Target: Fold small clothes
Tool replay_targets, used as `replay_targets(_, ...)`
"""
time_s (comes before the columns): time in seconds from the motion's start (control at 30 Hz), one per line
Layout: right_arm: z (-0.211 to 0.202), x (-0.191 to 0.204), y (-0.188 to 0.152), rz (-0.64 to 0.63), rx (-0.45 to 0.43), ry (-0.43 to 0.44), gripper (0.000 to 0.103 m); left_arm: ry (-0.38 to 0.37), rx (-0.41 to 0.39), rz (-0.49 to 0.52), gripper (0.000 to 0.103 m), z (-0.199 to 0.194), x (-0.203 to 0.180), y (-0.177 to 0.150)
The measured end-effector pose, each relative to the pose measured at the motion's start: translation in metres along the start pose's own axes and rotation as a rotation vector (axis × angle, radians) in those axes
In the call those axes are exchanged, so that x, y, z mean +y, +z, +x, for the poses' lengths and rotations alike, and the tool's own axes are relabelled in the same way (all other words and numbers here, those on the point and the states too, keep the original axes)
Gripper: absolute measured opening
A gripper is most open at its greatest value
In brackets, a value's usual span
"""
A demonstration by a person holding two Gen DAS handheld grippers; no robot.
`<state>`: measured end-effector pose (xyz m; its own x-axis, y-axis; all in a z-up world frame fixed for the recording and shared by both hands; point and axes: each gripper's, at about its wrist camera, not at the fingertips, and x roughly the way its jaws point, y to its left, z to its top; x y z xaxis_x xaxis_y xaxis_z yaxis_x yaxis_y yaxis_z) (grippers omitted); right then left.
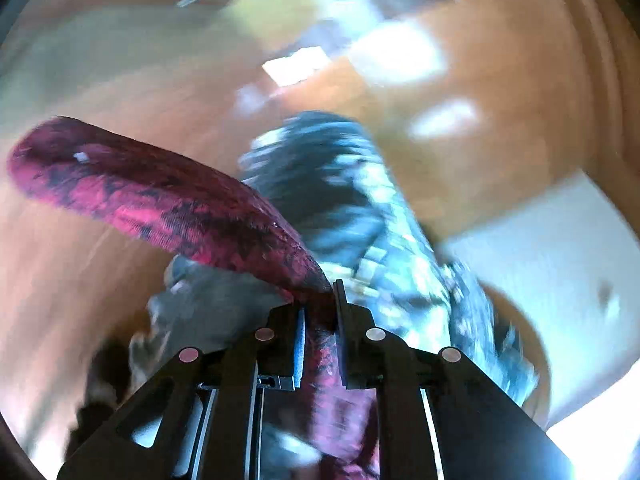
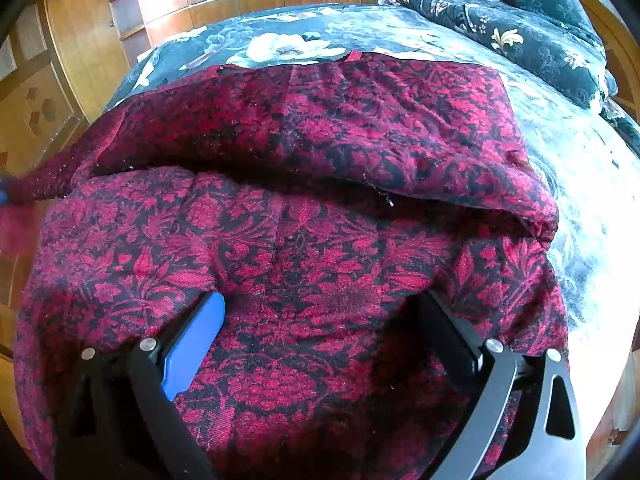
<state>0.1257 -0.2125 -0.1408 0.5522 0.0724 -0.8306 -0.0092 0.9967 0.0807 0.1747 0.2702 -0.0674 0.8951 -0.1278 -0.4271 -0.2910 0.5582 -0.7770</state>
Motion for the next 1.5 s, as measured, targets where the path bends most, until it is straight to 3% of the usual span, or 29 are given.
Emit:
replay_targets(0.07,-0.001,-0.002,-0.001,0.006,-0.007,0.012,0.097,-0.049,0.014,0.144,0.011,-0.003,-0.045,-0.016)
replay_targets(0.13,-0.002,-0.004,-0.001,0.009,-0.011,0.023,0.097,-0.072,0.037,0.352,0.011,-0.003,-0.097,-0.047)
replay_targets(0.27,-0.004,-0.008,-0.003,0.022,-0.02,0.046,0.097,-0.089,0.166,0.718,0.011,0.019,-0.169,-0.141)
replay_targets(0.4,-0.007,-0.012,-0.004,0.036,-0.027,0.075,0.097,-0.06,0.344,0.984,0.011,0.052,-0.189,-0.233)
replay_targets(0.47,-0.007,-0.013,-0.004,0.04,-0.028,0.083,0.097,-0.018,0.434,1.051,0.011,0.076,-0.18,-0.265)
replay_targets(0.57,-0.009,-0.018,-0.004,0.056,-0.031,0.112,0.097,0.041,0.524,1.06,0.019,0.096,-0.162,-0.287)
replay_targets(0.73,-0.024,-0.036,-0.002,0.099,-0.012,0.197,0.096,0.012,0.53,1.04,0.046,0.08,-0.161,-0.286)
replay_targets(0.87,-0.046,-0.056,-0.001,0.157,-0.018,0.248,0.089,-0.024,0.53,1.014,0.048,0.063,-0.157,-0.28)
replay_targets(0.93,-0.059,-0.07,0.002,0.223,-0.04,0.305,0.088,-0.038,0.517,0.996,0.059,0.051,-0.16,-0.279)
replay_targets(1.03,-0.073,-0.089,0.011,0.326,-0.07,0.395,0.088,-0.047,0.505,0.96,0.059,0.037,-0.154,-0.266)
replay_targets(1.13,-0.079,-0.106,0.02,0.392,-0.097,0.378,0.087,-0.039,0.488,0.905,0.059,0.027,-0.142,-0.249)
replay_targets(1.27,-0.068,-0.111,0.041,0.38,-0.101,0.287,0.069,-0.008,0.462,0.844,0.059,0.022,-0.128,-0.229)
replay_targets(1.37,-0.043,-0.106,0.063,0.363,-0.052,0.232,0.061,0.013,0.447,0.807,0.059,0.02,-0.12,-0.219)
replay_targets(1.4,-0.03,-0.101,0.068,0.351,-0.02,0.216,0.046,0.02,0.442,0.796,0.059,0.019,-0.117,-0.216)
replay_targets(1.43,-0.023,-0.098,0.069,0.337,-0.005,0.207,0.039,0.022,0.44,0.788,0.059,0.019,-0.115,-0.213)
replay_targets(1.5,-0.019,-0.089,0.072,0.27,0.009,0.155,0.01,0.024,0.427,0.772,0.059,0.017,-0.112,-0.206)
